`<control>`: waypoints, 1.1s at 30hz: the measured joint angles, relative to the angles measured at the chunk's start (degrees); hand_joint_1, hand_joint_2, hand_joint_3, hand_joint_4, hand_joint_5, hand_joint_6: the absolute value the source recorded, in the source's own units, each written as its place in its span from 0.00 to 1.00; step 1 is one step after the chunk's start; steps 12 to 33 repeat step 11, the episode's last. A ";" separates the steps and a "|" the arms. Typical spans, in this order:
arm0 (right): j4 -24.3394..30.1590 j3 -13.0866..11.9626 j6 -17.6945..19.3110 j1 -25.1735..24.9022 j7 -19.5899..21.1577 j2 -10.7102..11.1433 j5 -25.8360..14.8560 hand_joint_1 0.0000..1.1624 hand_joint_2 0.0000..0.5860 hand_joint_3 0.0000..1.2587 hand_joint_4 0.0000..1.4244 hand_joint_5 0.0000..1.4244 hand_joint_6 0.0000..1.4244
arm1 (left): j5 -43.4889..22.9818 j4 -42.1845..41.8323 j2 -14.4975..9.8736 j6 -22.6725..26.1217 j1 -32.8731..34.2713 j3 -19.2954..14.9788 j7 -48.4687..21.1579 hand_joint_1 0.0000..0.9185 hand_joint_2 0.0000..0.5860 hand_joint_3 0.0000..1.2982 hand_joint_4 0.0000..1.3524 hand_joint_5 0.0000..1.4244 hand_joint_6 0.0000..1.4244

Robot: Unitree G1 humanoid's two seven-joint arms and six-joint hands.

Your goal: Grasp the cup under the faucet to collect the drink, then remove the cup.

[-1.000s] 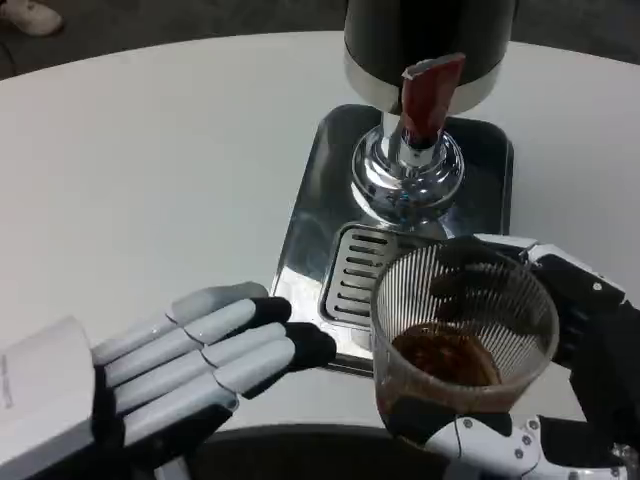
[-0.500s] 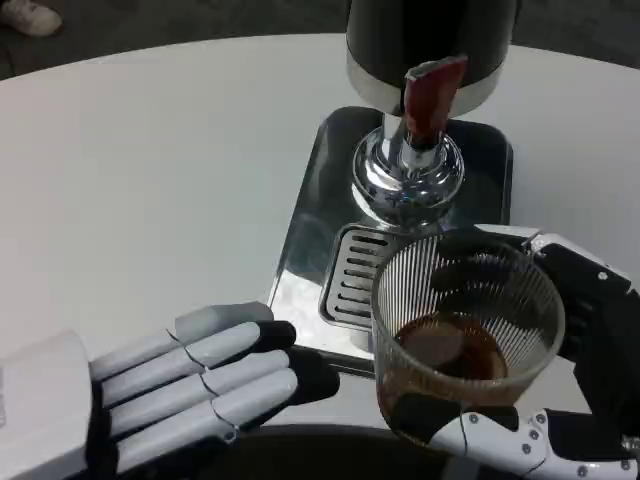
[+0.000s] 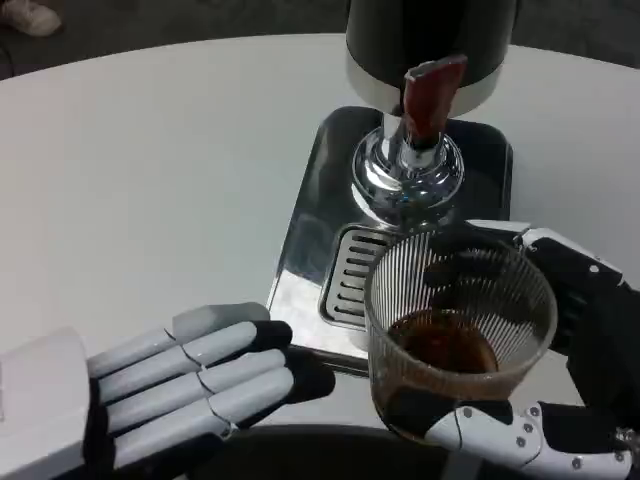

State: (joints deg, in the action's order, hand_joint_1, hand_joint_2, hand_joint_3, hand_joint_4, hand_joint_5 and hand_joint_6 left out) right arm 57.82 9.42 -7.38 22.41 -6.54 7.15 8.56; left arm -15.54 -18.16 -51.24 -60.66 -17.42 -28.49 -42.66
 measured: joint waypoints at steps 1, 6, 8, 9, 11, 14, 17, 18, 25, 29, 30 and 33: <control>0.00 0.02 -0.07 -0.05 -0.01 0.02 0.00 0.87 0.23 0.57 0.56 0.65 0.58 | 0.00 0.02 0.00 0.00 0.07 0.00 0.00 0.00 0.12 0.01 0.00 0.00 0.00; 0.00 0.08 -0.78 -0.40 -0.07 0.08 -0.01 0.87 0.23 0.57 0.56 0.65 0.58 | 0.00 0.23 0.00 0.10 0.18 0.00 0.01 0.00 0.12 0.02 0.00 0.00 0.00; 0.01 0.09 -1.01 -0.64 -0.07 0.08 0.00 0.87 0.23 0.57 0.56 0.65 0.58 | 0.00 0.23 0.00 0.10 0.18 0.00 0.01 0.00 0.12 0.02 0.00 0.00 0.00; 0.02 0.09 -1.03 -0.71 -0.07 0.09 0.00 0.87 0.23 0.57 0.56 0.64 0.58 | 0.00 0.23 0.00 0.11 0.18 0.00 0.01 0.00 0.12 0.02 0.00 0.00 0.00; 0.05 0.09 -1.05 -0.81 -0.07 0.10 -0.01 0.87 0.23 0.57 0.56 0.64 0.57 | 0.00 0.23 0.00 0.14 0.18 0.00 0.01 0.00 0.12 0.02 0.00 0.00 0.00; 0.05 0.09 -1.05 -0.81 -0.07 0.10 -0.01 0.87 0.23 0.57 0.56 0.64 0.57 | 0.00 0.23 0.00 0.14 0.18 0.00 0.01 0.00 0.12 0.02 0.00 0.00 0.00; 0.05 0.09 -1.05 -0.81 -0.07 0.10 -0.01 0.87 0.23 0.57 0.56 0.64 0.57 | 0.00 0.23 0.00 0.14 0.18 0.00 0.01 0.00 0.12 0.02 0.00 0.00 0.00; 0.05 0.09 -1.05 -0.81 -0.07 0.10 -0.01 0.87 0.23 0.57 0.56 0.64 0.57 | 0.00 0.23 0.00 0.14 0.18 0.00 0.01 0.00 0.12 0.02 0.00 0.00 0.00; 0.05 0.09 -1.05 -0.81 -0.07 0.10 -0.01 0.87 0.23 0.57 0.56 0.64 0.57 | 0.00 0.23 0.00 0.14 0.18 0.00 0.01 0.00 0.12 0.02 0.00 0.00 0.00; 0.05 0.09 -1.05 -0.81 -0.07 0.10 -0.01 0.87 0.23 0.57 0.56 0.64 0.57 | 0.00 0.23 0.00 0.14 0.18 0.00 0.01 0.00 0.12 0.02 0.00 0.00 0.00; 0.05 0.09 -1.05 -0.81 -0.07 0.10 -0.01 0.87 0.23 0.57 0.56 0.64 0.57 | 0.00 0.23 0.00 0.14 0.18 0.00 0.01 0.00 0.12 0.02 0.00 0.00 0.00; 0.05 0.09 -1.05 -0.81 -0.07 0.10 -0.01 0.87 0.23 0.57 0.56 0.64 0.57 | 0.00 0.23 0.00 0.14 0.18 0.00 0.01 0.00 0.12 0.02 0.00 0.00 0.00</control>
